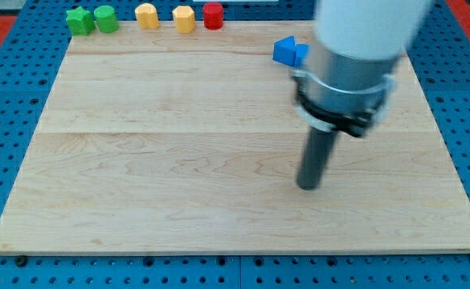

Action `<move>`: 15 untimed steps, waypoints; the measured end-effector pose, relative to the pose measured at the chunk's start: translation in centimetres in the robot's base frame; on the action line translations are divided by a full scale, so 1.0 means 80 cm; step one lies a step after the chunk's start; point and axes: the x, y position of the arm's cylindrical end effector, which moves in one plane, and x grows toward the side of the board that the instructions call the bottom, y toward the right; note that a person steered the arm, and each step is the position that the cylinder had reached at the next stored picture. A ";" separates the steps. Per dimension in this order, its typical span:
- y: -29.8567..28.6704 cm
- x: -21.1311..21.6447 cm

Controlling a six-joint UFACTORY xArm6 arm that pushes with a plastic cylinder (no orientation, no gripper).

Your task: Move the blue triangle to the top of the blue cube

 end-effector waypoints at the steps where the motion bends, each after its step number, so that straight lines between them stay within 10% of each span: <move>1: -0.019 -0.063; 5: -0.010 -0.259; 15: 0.006 -0.358</move>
